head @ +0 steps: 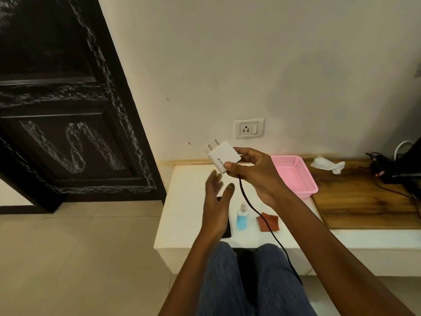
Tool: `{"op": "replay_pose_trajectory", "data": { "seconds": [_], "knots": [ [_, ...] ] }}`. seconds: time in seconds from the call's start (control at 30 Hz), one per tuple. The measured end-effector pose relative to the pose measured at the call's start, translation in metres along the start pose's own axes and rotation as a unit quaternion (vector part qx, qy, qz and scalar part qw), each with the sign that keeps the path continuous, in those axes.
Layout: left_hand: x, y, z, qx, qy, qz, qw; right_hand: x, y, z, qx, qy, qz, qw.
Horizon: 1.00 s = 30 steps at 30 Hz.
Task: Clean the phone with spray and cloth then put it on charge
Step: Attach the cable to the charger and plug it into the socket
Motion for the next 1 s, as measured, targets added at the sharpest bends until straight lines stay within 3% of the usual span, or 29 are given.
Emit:
{"op": "replay_pose_trajectory", "data": {
  "seconds": [0.13, 0.2, 0.3, 0.4, 0.57, 0.8, 1.0],
  "knots": [
    [0.036, -0.024, 0.001, -0.113, -0.108, -0.002, 0.988, -0.001, -0.004, -0.007, 0.009, 0.029, -0.068, 0.997],
    [0.043, -0.03, 0.005, -0.174, -0.118, 0.001, 0.978, -0.002, -0.007, -0.013, 0.012, 0.04, -0.104, 0.994],
    [0.046, -0.026, 0.01, -0.096, -0.157, 0.055, 0.981, -0.005, -0.011, -0.022, 0.018, 0.056, -0.146, 0.988],
    [0.027, -0.032, 0.006, -0.093, -0.099, 0.098, 0.986, -0.019, -0.015, -0.038, 0.023, 0.1, -0.168, 0.98],
    [-0.006, -0.039, -0.01, -0.088, -0.02, 0.039, 0.995, -0.046, -0.009, -0.072, 0.023, 0.15, -0.219, 0.964],
    [-0.023, -0.052, -0.033, -0.104, -0.044, -0.013, 0.994, -0.074, 0.024, -0.128, 0.055, 0.208, -0.212, 0.953],
    [-0.031, -0.083, -0.058, -0.138, -0.053, -0.051, 0.988, -0.088, 0.049, -0.181, 0.086, 0.211, -0.198, 0.953]
  ]
}}
Point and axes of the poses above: each hand's wrist, its own z-axis away from the middle knuckle, its own x-axis out of the palm, y = z × x, the point moved 5 cm from there along -z, towards the middle knuckle, and after that the axes turned 9 degrees about x, right-handed, at the moved point
